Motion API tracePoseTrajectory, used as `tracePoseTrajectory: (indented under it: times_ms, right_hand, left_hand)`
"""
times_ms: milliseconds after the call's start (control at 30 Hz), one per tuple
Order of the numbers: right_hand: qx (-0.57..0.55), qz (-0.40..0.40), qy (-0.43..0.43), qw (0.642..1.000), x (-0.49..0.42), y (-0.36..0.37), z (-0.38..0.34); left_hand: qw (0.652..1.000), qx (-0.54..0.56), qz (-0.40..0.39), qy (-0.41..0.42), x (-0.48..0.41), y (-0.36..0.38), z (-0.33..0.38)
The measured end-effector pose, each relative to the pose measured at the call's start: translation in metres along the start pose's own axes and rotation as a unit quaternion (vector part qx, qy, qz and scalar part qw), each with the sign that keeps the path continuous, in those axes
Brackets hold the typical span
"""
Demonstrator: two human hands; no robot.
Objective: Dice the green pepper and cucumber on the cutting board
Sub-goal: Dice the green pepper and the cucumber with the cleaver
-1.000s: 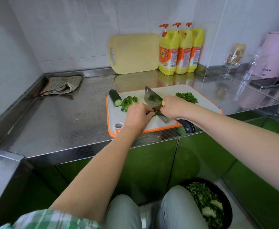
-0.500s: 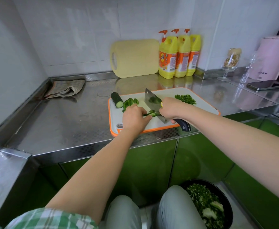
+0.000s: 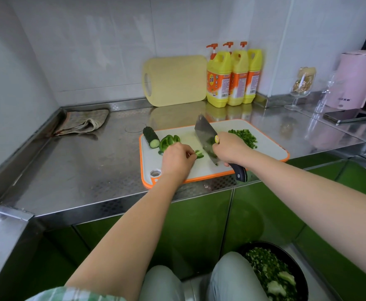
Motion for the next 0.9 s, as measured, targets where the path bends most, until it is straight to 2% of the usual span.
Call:
tracePoseTrajectory:
  times_ms: [100,300,533,900]
  right_hand:
    - [0.006,0.002,-0.013,1.0,0.005,-0.009,-0.001]
    - [0.073,-0.058,-0.016,0.996,0.014,0.002,-0.015]
    - [0.079,-0.073,0.001,0.994,0.003,0.01,-0.018]
    - [0.022,0.027,-0.025,0.999,0.001,0.0,-0.01]
  left_hand:
    - [1.0,-0.007,0.002,0.005,-0.001,0.0,0.001]
    - [1.0,-0.012,0.008,0.008,-0.001,0.0,0.001]
    - [1.0,-0.026,0.004,0.01,-0.003,0.003,0.001]
    - [1.0,0.003,0.009,0.004,0.003,-0.002,0.002]
Point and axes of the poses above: each hand's wrist, its own x-axis away from the middle knuckle, its own y-axis out of the palm, z = x × y, the point moved 10 cm from there along -x, towards the middle knuckle, and after that the axes turned 11 degrees about -z, right-handed, at the moved point
